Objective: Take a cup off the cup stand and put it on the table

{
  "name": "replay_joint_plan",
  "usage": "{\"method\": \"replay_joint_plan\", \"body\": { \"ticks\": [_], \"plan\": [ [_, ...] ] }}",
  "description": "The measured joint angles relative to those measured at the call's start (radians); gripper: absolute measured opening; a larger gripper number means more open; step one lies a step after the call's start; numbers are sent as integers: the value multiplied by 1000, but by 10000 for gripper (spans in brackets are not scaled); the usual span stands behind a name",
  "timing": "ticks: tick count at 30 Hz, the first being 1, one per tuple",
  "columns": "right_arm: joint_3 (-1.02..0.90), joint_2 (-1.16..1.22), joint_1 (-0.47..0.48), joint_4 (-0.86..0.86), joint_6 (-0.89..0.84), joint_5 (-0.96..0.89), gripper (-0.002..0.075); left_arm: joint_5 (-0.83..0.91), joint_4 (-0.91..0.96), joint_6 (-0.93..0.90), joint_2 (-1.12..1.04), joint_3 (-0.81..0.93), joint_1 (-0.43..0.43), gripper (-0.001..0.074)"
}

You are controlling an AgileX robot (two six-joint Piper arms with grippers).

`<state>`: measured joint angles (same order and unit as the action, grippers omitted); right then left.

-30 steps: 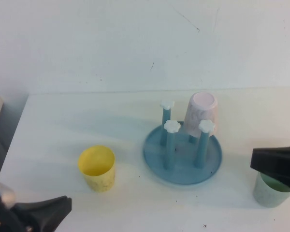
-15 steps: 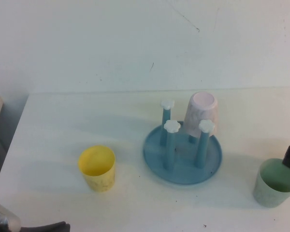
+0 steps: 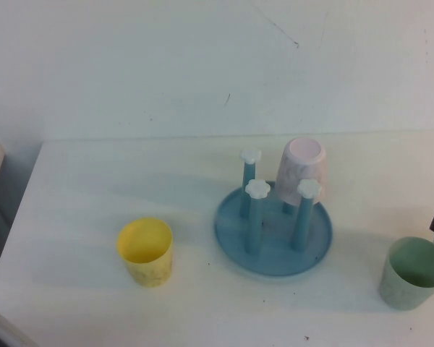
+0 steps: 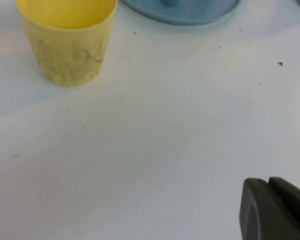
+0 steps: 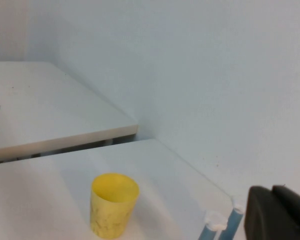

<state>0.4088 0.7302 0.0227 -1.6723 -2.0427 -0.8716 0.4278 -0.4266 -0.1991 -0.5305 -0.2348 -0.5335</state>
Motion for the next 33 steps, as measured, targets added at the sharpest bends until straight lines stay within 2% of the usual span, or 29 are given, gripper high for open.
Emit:
{"method": "replay_joint_plan", "body": {
  "ticks": [9,22,27,33],
  "plan": [
    [-7,-32,0,-10,-38,288,-1,74,2,-3,0,0,0,-1],
    [-7,-321,0,0,-150,772,-1,108,2,-3,0,0,0,-1],
    [-24,-371,0,-3,-196,843,-1,108,2,-3,0,0,0,-1],
    [-140,-462,0,-20,-186,914,-1,110,2,-3,0,0,0,-1]
  ]
}}
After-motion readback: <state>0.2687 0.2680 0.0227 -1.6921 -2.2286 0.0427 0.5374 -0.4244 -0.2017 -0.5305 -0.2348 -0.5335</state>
